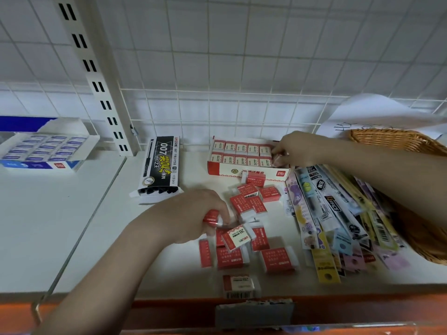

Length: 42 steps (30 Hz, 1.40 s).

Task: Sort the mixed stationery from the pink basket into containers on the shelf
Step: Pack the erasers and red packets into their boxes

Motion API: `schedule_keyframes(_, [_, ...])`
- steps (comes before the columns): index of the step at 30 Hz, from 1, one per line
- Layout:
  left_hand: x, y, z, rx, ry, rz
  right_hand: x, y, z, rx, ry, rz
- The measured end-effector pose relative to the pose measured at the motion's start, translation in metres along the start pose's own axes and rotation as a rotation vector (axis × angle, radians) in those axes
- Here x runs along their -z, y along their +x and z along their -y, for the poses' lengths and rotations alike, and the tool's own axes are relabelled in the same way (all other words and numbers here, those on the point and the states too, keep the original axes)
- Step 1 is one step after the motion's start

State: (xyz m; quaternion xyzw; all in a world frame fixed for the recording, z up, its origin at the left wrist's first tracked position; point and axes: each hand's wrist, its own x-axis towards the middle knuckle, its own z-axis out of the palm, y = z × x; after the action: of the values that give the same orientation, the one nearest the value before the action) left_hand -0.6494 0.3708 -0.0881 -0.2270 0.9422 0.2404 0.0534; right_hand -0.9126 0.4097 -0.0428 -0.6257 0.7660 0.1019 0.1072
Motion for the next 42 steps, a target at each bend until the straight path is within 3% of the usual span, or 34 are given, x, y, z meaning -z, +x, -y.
schedule_keyframes(6, [-0.002, -0.001, 0.004, 0.027, 0.009, -0.182, -0.028, 0.008, -0.005, -0.071, -0.123, -0.21])
schedule_keyframes(11, [0.001, -0.005, 0.003, 0.059, -0.064, -0.31, -0.024, 0.01, 0.01, -0.172, -0.244, -0.254])
schedule_keyframes(21, [0.004, -0.015, -0.004, 0.066, -0.096, -0.394, -0.012, 0.015, 0.026, -0.179, -0.562, -0.125])
schedule_keyframes(26, [0.003, -0.02, -0.002, 0.081, -0.122, -0.423, -0.012, 0.015, 0.025, -0.089, -0.675, -0.092])
schedule_keyframes(32, [0.001, -0.023, -0.002, 0.094, -0.154, -0.446, -0.014, 0.025, 0.012, -0.167, -0.398, -0.069])
schedule_keyframes(35, [-0.002, -0.025, -0.003, 0.095, -0.183, -0.438, -0.018, 0.034, 0.005, -0.157, -0.185, -0.149])
schedule_keyframes(42, [-0.005, -0.021, -0.004, 0.1, -0.26, -0.492, -0.027, 0.021, -0.005, -0.176, -0.034, -0.301])
